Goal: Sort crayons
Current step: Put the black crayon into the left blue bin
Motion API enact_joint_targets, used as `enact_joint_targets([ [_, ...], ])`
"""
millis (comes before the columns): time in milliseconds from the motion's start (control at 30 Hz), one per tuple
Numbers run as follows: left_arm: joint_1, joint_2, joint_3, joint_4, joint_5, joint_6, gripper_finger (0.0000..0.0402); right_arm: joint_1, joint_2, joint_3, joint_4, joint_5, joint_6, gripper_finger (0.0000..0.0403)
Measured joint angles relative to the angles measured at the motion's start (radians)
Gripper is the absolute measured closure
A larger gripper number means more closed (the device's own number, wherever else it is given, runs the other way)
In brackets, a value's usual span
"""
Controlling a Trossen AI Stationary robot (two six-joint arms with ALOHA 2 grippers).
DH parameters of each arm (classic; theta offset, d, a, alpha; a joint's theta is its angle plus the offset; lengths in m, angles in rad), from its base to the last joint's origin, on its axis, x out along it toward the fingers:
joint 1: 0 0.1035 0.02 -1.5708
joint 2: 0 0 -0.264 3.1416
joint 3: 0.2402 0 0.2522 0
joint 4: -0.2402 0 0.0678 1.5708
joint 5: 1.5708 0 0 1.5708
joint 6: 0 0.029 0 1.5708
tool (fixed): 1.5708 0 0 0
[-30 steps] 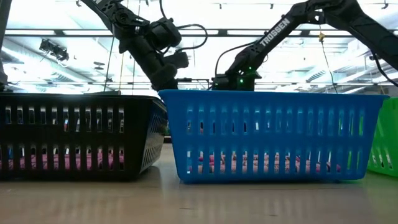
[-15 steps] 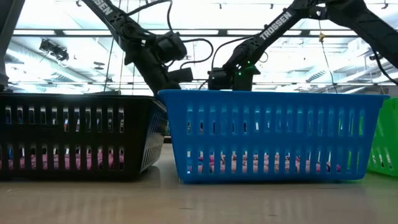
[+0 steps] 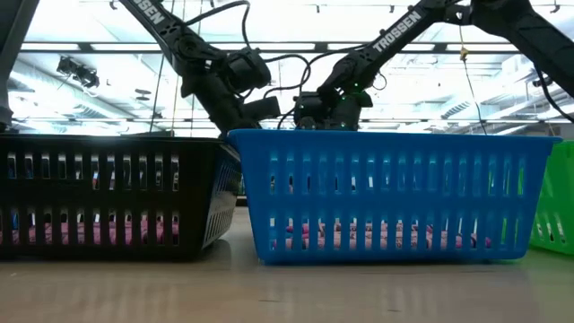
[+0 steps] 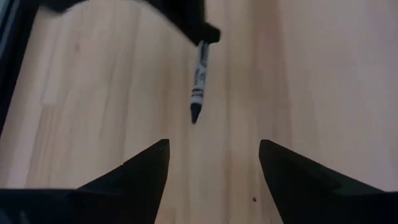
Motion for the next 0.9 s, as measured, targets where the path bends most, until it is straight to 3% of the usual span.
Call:
enact_joint_targets([
  [333,-0.062,0.0,0.0,0.048,0.003,0.21,0.0168,0.0,0.0,0.001,0.011,-0.186,0.047,0.0398],
  [533,-0.122,0.0,0.0,0.066,-0.117,0.314,0.0171,0.0,0.0,0.001,0.022,-0.248,0.09,0.0398],
  [733,-0.173,0.0,0.0,0.067,-0.247,0.386,0.0171,0.0,-0.002,0.001,0.043,-0.387,0.106,0.0398],
  [900,-0.209,0.0,0.0,0.072,-0.313,0.408,0.0188,0.001,-0.002,0.002,0.06,-0.416,0.121,0.0398],
])
